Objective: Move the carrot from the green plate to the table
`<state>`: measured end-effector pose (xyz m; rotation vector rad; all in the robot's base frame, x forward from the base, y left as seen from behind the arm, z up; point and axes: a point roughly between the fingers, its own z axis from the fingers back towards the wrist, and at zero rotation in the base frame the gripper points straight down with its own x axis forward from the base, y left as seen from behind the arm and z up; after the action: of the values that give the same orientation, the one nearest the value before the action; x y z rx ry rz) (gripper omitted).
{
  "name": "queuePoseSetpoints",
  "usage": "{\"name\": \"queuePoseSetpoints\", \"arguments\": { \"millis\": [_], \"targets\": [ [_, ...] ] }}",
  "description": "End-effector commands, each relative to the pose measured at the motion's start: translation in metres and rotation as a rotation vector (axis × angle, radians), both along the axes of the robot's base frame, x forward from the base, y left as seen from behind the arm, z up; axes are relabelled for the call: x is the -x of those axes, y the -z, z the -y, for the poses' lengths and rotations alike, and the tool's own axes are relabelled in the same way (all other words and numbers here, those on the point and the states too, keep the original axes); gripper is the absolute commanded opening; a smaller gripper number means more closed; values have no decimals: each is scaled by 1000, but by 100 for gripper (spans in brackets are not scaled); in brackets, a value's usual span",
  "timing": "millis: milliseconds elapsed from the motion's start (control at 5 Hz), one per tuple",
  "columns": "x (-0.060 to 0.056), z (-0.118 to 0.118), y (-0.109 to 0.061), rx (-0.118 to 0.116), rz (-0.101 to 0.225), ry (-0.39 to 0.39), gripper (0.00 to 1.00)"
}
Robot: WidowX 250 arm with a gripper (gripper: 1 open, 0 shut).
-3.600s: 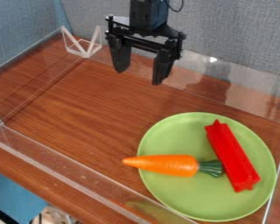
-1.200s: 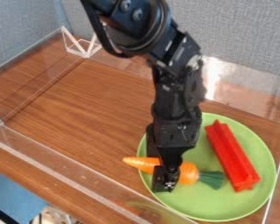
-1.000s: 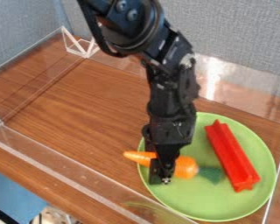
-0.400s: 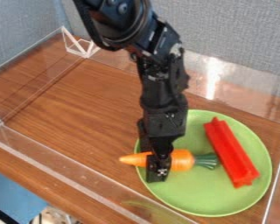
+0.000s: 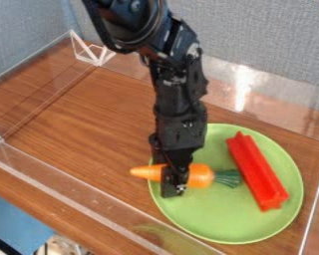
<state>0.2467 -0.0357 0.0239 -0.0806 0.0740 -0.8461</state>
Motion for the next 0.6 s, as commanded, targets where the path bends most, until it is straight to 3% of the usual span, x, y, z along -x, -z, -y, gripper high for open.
{"name": "queuePoseSetpoints", "arguments": {
  "millis": [0, 200, 400],
  "targets": [
    [-4, 2, -1, 10, -5, 56, 0],
    [-4, 15, 0, 17, -10, 27, 0],
    [-8, 9, -24, -12, -26, 10, 0]
  ]
}}
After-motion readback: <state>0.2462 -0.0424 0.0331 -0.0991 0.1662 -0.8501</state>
